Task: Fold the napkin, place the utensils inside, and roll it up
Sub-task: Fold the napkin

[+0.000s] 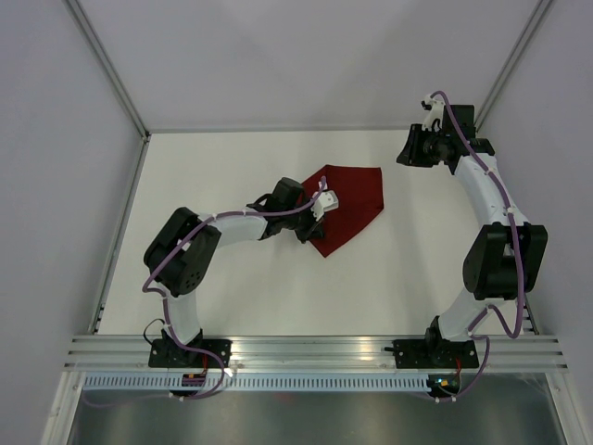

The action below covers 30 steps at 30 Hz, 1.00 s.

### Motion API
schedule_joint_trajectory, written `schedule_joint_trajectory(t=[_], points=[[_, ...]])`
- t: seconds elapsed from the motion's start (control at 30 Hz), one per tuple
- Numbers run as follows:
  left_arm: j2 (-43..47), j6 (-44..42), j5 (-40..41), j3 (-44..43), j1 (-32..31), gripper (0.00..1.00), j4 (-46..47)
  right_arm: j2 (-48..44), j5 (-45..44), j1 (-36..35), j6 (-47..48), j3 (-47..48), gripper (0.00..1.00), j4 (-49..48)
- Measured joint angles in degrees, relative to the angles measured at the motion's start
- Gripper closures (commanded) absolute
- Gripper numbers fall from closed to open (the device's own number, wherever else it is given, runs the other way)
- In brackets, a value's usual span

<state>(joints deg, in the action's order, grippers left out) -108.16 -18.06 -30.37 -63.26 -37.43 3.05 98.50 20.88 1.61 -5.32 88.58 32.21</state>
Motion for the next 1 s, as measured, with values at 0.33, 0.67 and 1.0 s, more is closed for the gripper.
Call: schedule_joint_trajectory(t=[0.33, 0.67, 1.0], points=[[0.11, 0.0, 0.31, 0.81, -0.07, 0.75, 0.2, 0.0, -0.39, -0.26, 0.2, 0.0, 0.64, 0.0], [1.73, 0.02, 1.31, 0.81, -0.09, 0.63, 0.13, 0.0, -0.48, -0.63, 0.24, 0.0, 0.64, 0.0], [4.96, 1.01, 1.53, 0.76, 0.39, 0.62, 0.96, 0.0, -1.75, -1.18, 1.09, 0.02, 0.64, 0.09]])
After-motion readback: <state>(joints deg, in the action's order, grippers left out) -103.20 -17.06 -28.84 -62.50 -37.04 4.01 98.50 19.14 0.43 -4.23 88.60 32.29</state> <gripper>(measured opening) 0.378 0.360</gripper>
